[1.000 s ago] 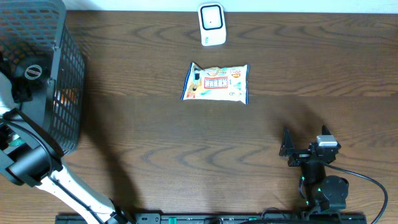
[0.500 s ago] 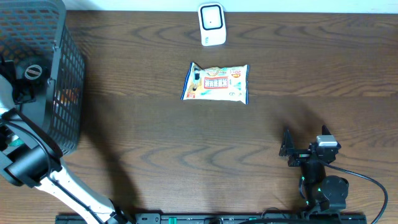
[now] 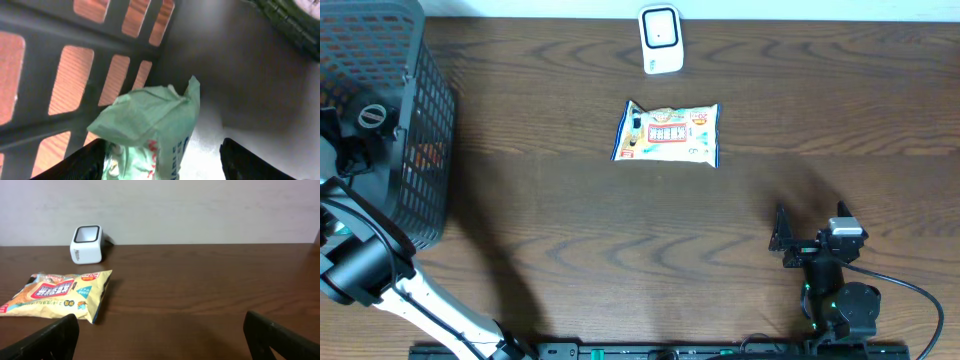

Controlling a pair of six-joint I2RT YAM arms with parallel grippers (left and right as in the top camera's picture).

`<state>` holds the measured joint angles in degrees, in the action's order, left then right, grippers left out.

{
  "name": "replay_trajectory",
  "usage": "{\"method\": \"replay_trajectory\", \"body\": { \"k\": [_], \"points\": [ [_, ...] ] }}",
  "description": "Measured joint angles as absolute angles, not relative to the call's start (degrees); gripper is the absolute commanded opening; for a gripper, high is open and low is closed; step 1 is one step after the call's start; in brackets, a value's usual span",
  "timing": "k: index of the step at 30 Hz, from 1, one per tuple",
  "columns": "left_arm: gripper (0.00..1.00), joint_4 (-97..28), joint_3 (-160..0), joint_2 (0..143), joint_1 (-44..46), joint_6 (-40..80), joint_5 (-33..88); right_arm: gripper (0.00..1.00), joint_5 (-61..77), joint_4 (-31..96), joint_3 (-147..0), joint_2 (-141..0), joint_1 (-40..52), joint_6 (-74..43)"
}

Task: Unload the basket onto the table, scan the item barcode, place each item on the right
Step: 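Reach the left gripper into the basket and grasp the green pack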

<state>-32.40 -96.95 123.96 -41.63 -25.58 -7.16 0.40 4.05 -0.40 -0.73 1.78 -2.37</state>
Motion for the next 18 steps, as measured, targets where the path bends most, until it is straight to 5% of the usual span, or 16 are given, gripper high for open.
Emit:
{"method": "replay_trajectory", "body": {
  "k": [11,16,18],
  "points": [
    [0.34,-29.76,-93.45,123.98,-41.95,-25.85,-6.48,0.99,0.4,4.05,-0.4,-0.73,1.78,-2.37],
    [0.08,-29.76,-93.45,123.98,-41.95,-25.61,-6.2,0.99,0.38,4.05,-0.4,-0.73,1.78,-2.37],
    [0.07,-29.82,-93.45,123.98,-42.02,-25.67,-5.82,0.99,0.4,4.05,-0.4,-0.73,1.78,-2.37]
  ]
}}
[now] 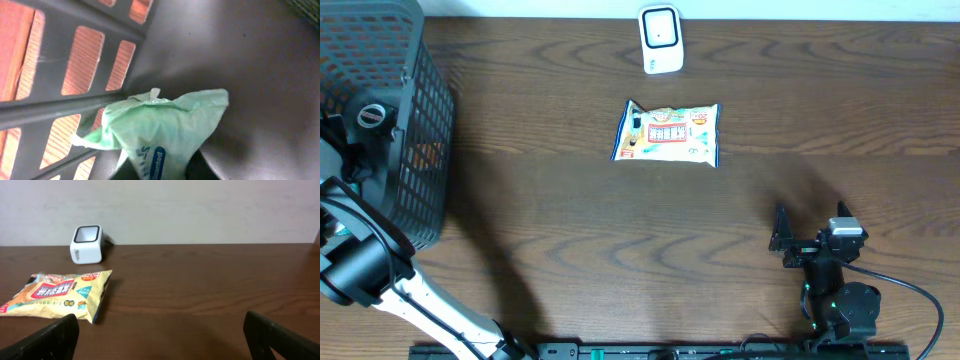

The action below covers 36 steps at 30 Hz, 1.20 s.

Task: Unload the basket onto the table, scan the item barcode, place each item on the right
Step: 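Reach the left gripper into the basket and grasp the green pack, then carry the green pack to the scanner and drop it on the table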

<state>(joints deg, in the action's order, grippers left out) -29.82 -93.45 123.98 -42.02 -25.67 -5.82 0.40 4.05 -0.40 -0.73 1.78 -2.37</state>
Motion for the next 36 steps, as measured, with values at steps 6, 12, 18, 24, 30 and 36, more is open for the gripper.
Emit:
{"method": "replay_trajectory", "body": {
  "k": [6,12,18,24,30,36],
  "points": [
    [0.07,-29.5,-93.45,123.63,-42.13,-21.23,-4.32,0.99,0.4,4.05,-0.4,-0.73,1.78,-2.37],
    [0.07,-28.91,-92.44,118.63,-40.71,-14.98,2.94,0.99,0.4,4.05,-0.4,-0.73,1.78,-2.37],
    [0.07,-24.95,-92.31,103.7,-39.53,-10.22,18.7,0.99,0.4,4.03,-0.4,-0.73,1.78,-2.37],
    [0.07,-16.05,-92.47,92.29,-39.48,4.62,39.35,0.99,0.4,4.03,-0.4,-0.73,1.78,-2.37],
    [0.07,-12.58,-92.49,88.95,-34.68,17.12,48.75,0.99,0.4,4.05,-0.4,-0.73,1.78,-2.37],
    [0.07,-12.86,-92.49,89.6,-23.55,21.23,50.94,0.99,0.4,4.05,-0.4,-0.73,1.78,-2.37]
  ]
}}
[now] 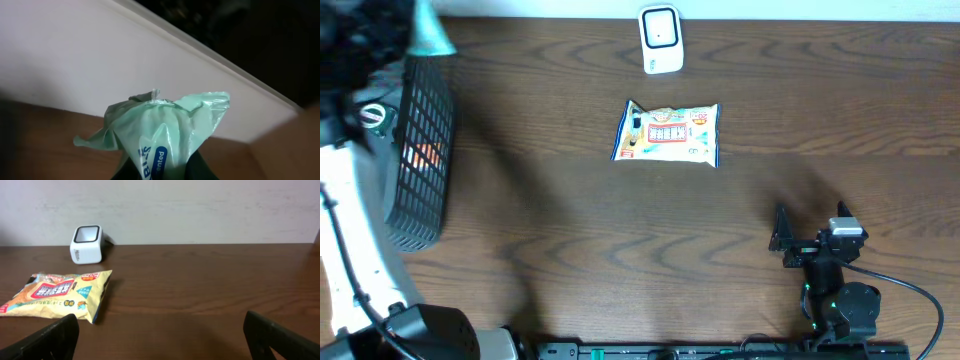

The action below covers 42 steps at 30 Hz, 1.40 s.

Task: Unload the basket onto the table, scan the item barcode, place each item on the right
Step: 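Carry the green pack to the scanner and drop it on the table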

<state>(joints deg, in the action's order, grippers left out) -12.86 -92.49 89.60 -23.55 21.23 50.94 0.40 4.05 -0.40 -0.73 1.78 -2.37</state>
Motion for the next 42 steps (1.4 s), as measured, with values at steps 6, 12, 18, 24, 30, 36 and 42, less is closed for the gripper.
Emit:
{"method": "replay_trajectory", "body": {
  "k": [6,12,18,24,30,36,42],
  "points": [
    [0.08,-18.2,-92.49,91.88,-11.4,20.6,44.58,0.99,0.4,4.03,-0.4,-0.73,1.78,-2.37],
    [0.08,-22.33,-92.49,97.91,-1.06,19.22,30.57,0.99,0.4,4.03,-0.4,-0.73,1.78,-2.37],
    [0.12,-23.77,-92.49,106.26,6.37,18.79,19.46,0.99,0.4,4.05,-0.4,-0.73,1.78,-2.37],
    [0.14,-23.77,-92.49,114.39,10.85,15.77,16.1,0.99,0.4,4.05,-0.4,-0.73,1.78,-2.37],
    [0.27,-23.81,-92.49,121.05,12.58,13.21,13.98,0.99,0.4,4.05,-0.4,-0.73,1.78,-2.37],
    [0.68,-23.66,-92.49,123.57,12.47,12.34,12.78,0.99,0.4,4.05,-0.4,-0.73,1.78,-2.37],
    [0.74,-22.72,-92.49,123.31,12.43,10.28,12.51,0.99,0.4,4.05,-0.4,-0.73,1.78,-2.37]
  ]
}}
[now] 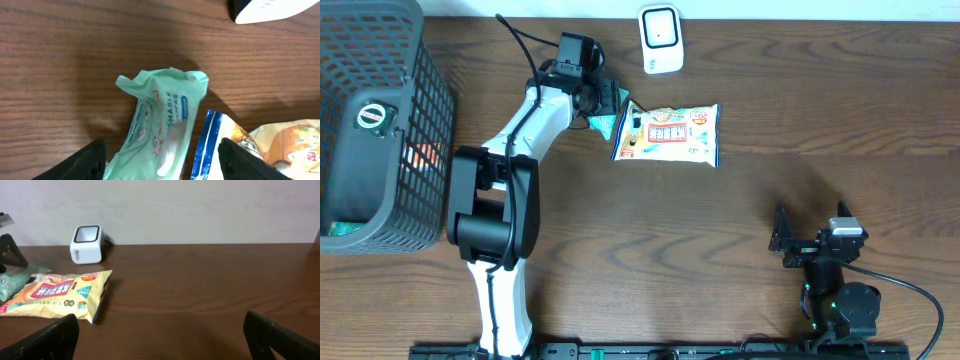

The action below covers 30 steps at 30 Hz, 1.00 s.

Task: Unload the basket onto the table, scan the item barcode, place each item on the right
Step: 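Carry the green pack to the scanner and drop it on the table, then reach the left gripper into the basket and grasp the orange tissue pack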

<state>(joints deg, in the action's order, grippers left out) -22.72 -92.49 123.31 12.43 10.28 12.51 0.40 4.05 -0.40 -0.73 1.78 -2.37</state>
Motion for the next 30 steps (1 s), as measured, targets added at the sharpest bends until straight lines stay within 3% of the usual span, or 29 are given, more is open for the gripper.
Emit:
{"method": "replay_trajectory", "body": {
  "k": [10,13,20,30],
  "points": [
    [0.75,-21.52,-92.49,106.72,7.73,8.12,3.9,0.99,0.4,4.05,-0.4,-0.73,1.78,-2.37],
    [0.83,-19.66,-92.62,99.59,4.05,7.66,0.08,0.99,0.4,4.03,-0.4,-0.73,1.78,-2.37],
    [0.84,-19.4,-92.82,89.27,-9.72,7.81,-3.4,0.99,0.4,4.05,-0.4,-0.73,1.78,-2.37],
    [0.84,-32.27,-92.97,93.12,-31.11,22.11,-4.78,0.99,0.4,4.03,-0.4,-0.73,1.78,-2.37]
  ]
}}
